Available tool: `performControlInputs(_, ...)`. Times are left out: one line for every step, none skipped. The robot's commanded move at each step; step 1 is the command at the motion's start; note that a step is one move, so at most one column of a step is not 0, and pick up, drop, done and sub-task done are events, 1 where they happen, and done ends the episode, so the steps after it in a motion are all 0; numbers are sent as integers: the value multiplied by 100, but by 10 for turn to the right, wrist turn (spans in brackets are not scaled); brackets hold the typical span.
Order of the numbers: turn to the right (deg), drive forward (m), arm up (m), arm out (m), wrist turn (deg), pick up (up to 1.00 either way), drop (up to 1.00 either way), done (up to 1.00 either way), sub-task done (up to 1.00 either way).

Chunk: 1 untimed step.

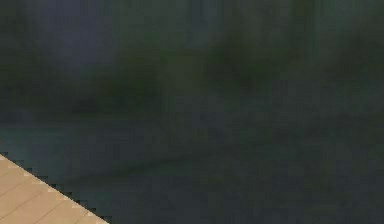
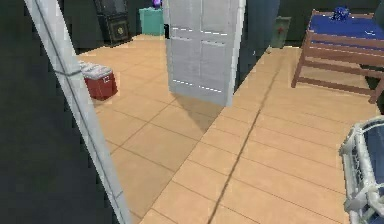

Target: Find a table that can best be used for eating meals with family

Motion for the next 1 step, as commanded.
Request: performControlInputs(-450, 0, 0, 0, 0, 0, 0, 0, 0)
